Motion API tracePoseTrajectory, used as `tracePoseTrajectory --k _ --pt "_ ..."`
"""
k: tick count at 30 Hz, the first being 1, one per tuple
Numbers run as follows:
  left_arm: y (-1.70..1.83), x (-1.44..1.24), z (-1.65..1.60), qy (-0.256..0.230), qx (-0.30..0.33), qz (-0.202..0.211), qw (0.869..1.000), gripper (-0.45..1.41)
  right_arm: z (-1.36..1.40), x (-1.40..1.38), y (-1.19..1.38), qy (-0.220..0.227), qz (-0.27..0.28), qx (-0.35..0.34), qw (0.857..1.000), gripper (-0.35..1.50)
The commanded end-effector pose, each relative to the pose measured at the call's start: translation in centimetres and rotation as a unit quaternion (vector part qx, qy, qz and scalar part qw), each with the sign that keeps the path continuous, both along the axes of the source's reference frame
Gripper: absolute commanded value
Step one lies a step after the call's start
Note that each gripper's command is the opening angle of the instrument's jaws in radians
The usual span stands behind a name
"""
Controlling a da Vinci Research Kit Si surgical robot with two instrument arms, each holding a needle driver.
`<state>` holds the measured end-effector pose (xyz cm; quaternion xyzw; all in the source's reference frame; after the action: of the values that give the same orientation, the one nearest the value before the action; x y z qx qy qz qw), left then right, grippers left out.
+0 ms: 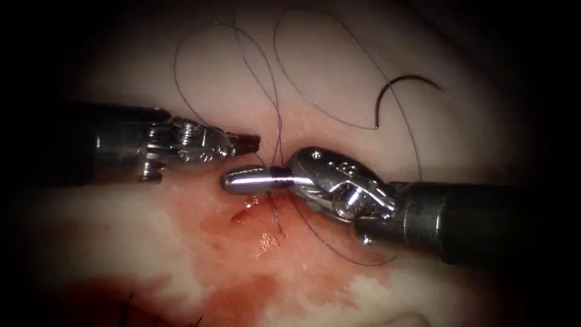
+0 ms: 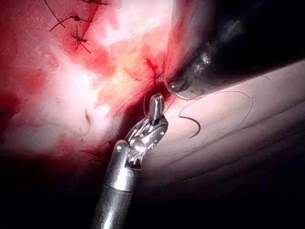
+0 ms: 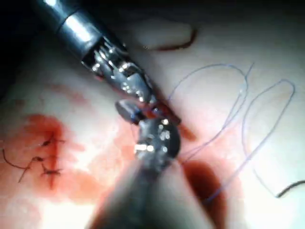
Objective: Wound Closure
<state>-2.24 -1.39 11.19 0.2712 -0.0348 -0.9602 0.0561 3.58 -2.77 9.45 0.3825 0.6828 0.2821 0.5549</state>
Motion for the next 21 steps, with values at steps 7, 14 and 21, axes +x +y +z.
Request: tracePoseTrajectory --k 7,14,21 --pt "-0.18 -0.05 0.13 -0.008 0.002 0.004 1.000 -0.45 0.01 0.05 -0.02 0.002 0.059 0.019 0.998 -0.35" --pt "-0.29 -0.02 0.19 -0.007 0.003 0.003 1.000 -0.45 0.03 -0.02 0.02 -0.008 0.133 0.026 0.991 -0.35" --pt "-0.36 -0.07 0.17 -0.007 0.003 0.005 1.000 -0.45 0.11 -0.05 0.05 -0.073 0.212 0.026 0.974 -0.32"
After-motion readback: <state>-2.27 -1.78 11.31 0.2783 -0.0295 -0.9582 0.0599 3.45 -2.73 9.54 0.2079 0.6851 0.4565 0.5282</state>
